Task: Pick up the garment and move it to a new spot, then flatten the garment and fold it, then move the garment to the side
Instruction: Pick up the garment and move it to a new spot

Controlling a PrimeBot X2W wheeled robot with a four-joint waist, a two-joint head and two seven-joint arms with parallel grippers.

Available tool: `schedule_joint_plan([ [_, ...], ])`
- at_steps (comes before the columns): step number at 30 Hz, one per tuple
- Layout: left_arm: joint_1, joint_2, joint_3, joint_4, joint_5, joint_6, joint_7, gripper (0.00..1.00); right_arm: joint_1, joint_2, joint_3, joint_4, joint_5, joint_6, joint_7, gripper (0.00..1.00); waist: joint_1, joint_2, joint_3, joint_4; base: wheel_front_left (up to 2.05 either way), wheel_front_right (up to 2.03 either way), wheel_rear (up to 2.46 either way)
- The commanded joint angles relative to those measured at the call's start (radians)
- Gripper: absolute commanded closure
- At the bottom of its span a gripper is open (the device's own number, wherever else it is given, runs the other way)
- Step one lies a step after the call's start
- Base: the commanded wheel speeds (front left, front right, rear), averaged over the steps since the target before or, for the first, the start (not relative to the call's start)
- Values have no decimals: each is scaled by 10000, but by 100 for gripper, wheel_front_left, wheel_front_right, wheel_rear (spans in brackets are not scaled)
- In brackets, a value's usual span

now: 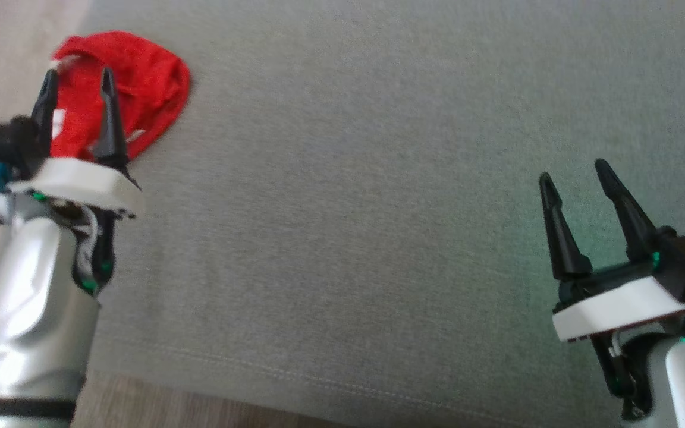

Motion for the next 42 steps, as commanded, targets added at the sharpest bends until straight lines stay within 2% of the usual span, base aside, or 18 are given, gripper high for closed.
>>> schedule_joint_plan([
  [1,-672,400,466,345,50,-148,-49,0,-394,-140,355,-421,42,-9,10,0,0,0,720,-570,0,0,0],
  [10,-2432,492,567,4987,-75,-1363,-35,0,-884,-280,793,-175,197,-9,-140,0,0,0,1379,-1177,0,0,0],
  [17,-3425,471,454,7411,-218,-1811,273,0,-1036,-322,826,-63,298,-9,-223,0,0,0,1707,-1328,0,0,0],
  [18,-3543,463,407,7619,-202,-1851,306,18,-1045,-323,825,-58,304,-9,-227,0,0,0,1733,-1334,0,0,0],
  [20,-3748,461,342,7926,-187,-1923,293,100,-1077,-323,826,-37,316,-9,-236,0,0,0,1767,-1344,0,0,0],
  [24,-4041,614,180,7945,41,-1867,43,100,-1171,-324,785,5,350,-9,-275,0,0,0,1743,-1354,0,0,0],
  [27,-4149,791,224,7383,200,-1678,-38,100,-1203,-300,684,39,340,-9,-340,0,0,0,1640,-1333,0,0,0],
  [35,-3189,1163,1002,3551,931,-1254,-48,100,-1162,-105,400,259,337,-9,-596,0,0,0,908,-1346,0,0,0],
  [40,-2140,1113,1537,1394,1203,-1302,-49,100,-1030,109,267,484,374,-9,-783,0,0,0,237,-1498,0,0,0],
  [42,-1894,1052,1640,1027,1169,-1365,-50,100,-991,151,229,532,382,-9,-831,0,0,0,98,-1535,0,0,0],
])
